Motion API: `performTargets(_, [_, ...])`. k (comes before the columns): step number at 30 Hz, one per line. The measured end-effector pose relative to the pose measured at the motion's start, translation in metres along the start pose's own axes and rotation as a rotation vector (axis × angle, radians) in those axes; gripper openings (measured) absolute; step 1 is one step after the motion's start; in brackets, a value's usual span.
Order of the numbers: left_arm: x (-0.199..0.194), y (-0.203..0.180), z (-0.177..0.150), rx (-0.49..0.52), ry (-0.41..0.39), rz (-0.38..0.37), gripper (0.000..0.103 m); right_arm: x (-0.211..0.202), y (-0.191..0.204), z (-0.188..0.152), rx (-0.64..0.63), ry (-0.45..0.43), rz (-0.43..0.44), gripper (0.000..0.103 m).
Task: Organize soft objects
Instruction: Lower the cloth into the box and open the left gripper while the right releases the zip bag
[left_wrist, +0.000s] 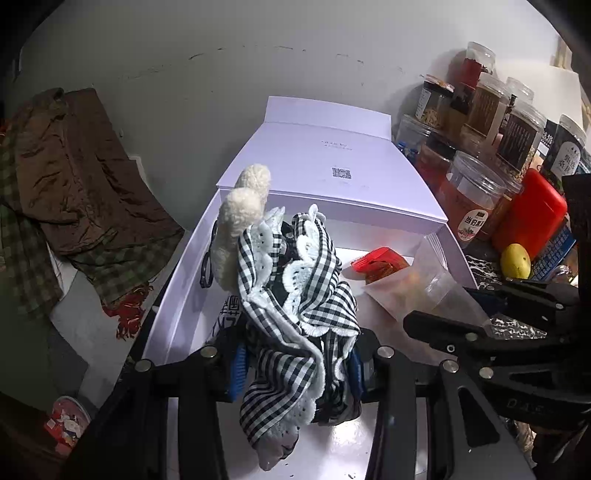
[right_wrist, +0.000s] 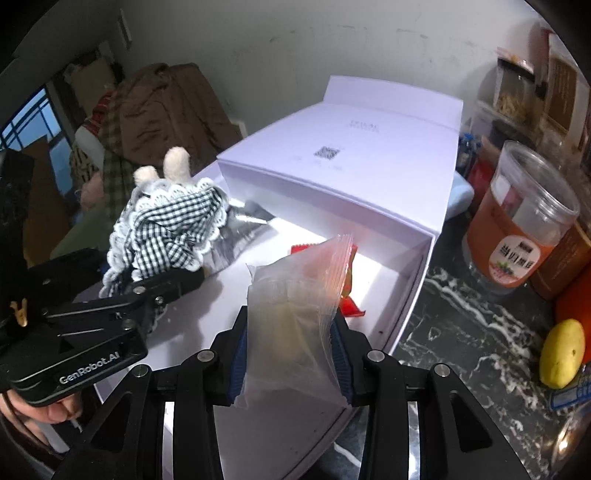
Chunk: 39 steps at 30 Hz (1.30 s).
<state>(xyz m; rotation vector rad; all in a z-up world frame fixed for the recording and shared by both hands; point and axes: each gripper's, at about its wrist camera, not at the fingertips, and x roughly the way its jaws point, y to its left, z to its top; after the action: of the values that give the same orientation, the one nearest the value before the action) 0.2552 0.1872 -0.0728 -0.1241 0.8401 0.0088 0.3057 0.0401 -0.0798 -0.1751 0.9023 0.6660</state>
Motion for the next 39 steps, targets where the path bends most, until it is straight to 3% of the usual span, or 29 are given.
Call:
performTargets(6, [0.001,0.003,0.001,-0.023,0.008,0.031,0.044,0.008,0.001,0.006,-0.006,0.032,-0.015,0.042])
performTargets(15, [0.001,0.006,0.002,-0.054,0.054,0.096,0.046,0.001,0.011,0.008,-0.05,0.086,-0.073,0.054])
performTargets(18, [0.0,0.006,0.002,-0.054,0.07,0.112,0.049,-0.006,0.012,0.009,-0.048,0.081,-0.085,0.059])
performTargets(20, [-0.002,0.004,0.002,-0.054,0.078,0.137,0.059,-0.012,0.013,0.008,-0.05,0.074,-0.095,0.06])
performTargets(28, [-0.015,-0.007,0.004,-0.042,0.101,0.157,0.059,-0.043,0.01,0.005,-0.023,0.034,-0.119,0.061])
performTargets(39, [-0.064,-0.028,0.011,-0.012,0.004,0.163,0.059,-0.095,0.017,0.004,-0.009,-0.064,-0.134,0.061])
